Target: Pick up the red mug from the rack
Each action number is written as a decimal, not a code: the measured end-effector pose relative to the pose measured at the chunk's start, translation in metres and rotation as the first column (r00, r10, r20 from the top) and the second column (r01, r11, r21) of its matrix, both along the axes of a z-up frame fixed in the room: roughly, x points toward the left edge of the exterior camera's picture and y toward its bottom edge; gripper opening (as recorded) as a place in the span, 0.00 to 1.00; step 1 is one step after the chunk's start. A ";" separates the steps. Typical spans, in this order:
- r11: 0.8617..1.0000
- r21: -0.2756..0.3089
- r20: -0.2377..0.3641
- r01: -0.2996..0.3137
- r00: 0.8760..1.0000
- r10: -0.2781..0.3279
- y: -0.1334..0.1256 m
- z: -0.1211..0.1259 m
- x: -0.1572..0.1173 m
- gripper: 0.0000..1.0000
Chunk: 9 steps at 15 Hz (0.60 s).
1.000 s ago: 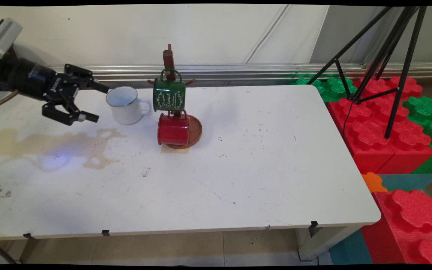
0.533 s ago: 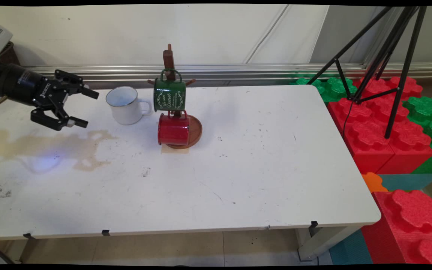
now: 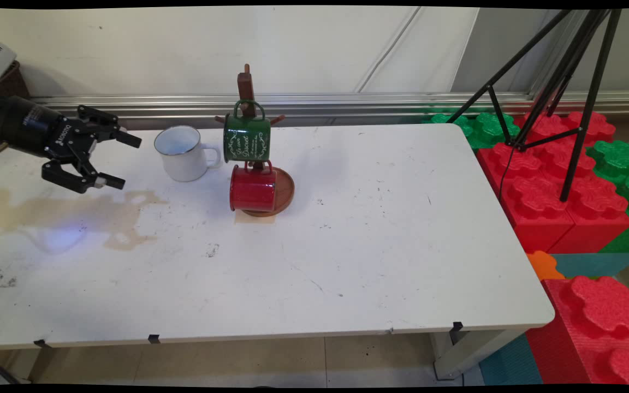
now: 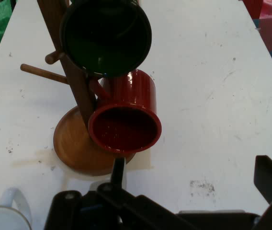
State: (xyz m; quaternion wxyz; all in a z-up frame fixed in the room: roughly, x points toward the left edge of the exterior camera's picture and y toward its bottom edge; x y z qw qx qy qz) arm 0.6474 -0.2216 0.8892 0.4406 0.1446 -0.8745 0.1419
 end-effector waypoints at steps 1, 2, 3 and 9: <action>1.000 0.001 -0.002 0.000 1.000 0.000 -0.001 -0.001 -0.001 1.00; 1.000 0.004 -0.006 0.001 1.000 -0.001 -0.002 -0.003 -0.003 1.00; 1.000 0.009 -0.010 0.002 1.000 -0.002 -0.004 -0.006 -0.005 1.00; 0.999 0.037 -0.031 0.010 0.999 -0.009 -0.018 -0.026 -0.024 1.00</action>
